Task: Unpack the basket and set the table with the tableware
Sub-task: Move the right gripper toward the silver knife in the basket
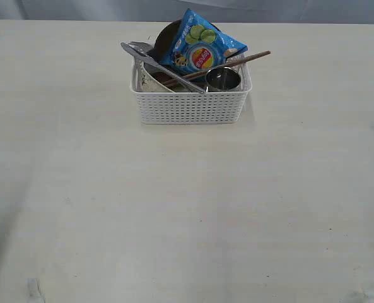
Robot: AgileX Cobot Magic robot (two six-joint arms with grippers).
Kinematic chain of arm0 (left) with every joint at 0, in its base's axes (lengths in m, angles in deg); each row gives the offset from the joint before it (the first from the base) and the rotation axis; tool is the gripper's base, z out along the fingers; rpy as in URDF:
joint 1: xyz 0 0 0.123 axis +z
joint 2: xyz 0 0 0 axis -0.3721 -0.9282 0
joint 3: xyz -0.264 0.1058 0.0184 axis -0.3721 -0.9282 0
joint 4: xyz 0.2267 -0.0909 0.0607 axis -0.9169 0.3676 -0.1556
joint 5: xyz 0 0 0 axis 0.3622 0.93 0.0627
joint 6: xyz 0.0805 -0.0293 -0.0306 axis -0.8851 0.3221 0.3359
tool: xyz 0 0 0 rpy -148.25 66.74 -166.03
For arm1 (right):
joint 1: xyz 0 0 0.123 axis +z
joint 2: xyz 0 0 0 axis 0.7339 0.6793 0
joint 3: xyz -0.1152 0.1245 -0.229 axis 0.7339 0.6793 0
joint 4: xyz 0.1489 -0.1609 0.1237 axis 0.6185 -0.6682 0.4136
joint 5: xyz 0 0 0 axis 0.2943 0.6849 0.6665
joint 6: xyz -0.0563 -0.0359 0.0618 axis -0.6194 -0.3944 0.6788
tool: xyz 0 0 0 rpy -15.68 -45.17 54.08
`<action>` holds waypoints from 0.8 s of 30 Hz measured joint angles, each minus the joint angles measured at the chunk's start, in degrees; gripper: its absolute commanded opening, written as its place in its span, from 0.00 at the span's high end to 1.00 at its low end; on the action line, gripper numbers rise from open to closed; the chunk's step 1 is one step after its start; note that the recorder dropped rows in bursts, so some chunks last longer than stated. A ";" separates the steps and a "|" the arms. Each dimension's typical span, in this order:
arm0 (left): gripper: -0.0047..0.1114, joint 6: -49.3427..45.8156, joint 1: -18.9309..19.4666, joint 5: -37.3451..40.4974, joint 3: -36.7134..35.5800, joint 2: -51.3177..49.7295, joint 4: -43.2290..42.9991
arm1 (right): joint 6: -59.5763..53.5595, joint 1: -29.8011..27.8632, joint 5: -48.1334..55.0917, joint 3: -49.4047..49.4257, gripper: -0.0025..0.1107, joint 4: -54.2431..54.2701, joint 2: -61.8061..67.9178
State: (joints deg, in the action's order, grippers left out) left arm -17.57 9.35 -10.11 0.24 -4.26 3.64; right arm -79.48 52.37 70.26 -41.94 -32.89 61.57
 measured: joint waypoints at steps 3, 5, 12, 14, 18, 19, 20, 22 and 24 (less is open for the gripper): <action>0.96 0.00 0.00 0.00 0.00 0.00 0.00 | 4.33 0.00 -5.03 -0.15 0.98 4.74 0.00; 0.96 0.00 0.00 0.00 0.00 0.00 0.00 | 5.10 0.00 4.13 -2.98 0.90 5.69 0.45; 0.96 0.00 0.00 0.00 0.00 0.00 0.00 | 3.60 0.00 30.71 -27.50 0.53 5.87 30.24; 0.96 0.00 0.00 0.00 0.00 0.00 0.00 | -1.16 0.00 40.24 -36.53 0.53 6.46 40.82; 0.96 0.00 0.00 0.00 0.00 0.00 0.00 | -13.96 0.00 52.49 -53.83 0.53 11.80 60.62; 0.96 0.00 0.00 0.00 0.00 0.00 0.00 | -14.87 0.00 53.57 -55.62 0.53 12.53 62.79; 0.96 0.00 0.00 0.00 0.00 0.00 0.00 | -15.99 0.00 54.48 -57.74 0.53 13.50 65.36; 0.96 0.00 0.00 0.00 0.00 0.00 0.00 | -17.24 0.27 56.05 -61.29 0.53 14.87 69.73; 0.96 0.00 0.00 0.00 0.00 0.00 0.00 | -18.82 2.92 57.60 -66.39 0.53 15.27 76.21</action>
State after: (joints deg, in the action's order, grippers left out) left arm -17.57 9.35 -10.11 0.24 -4.26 3.64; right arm -98.30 55.29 127.85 -108.34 -17.63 137.78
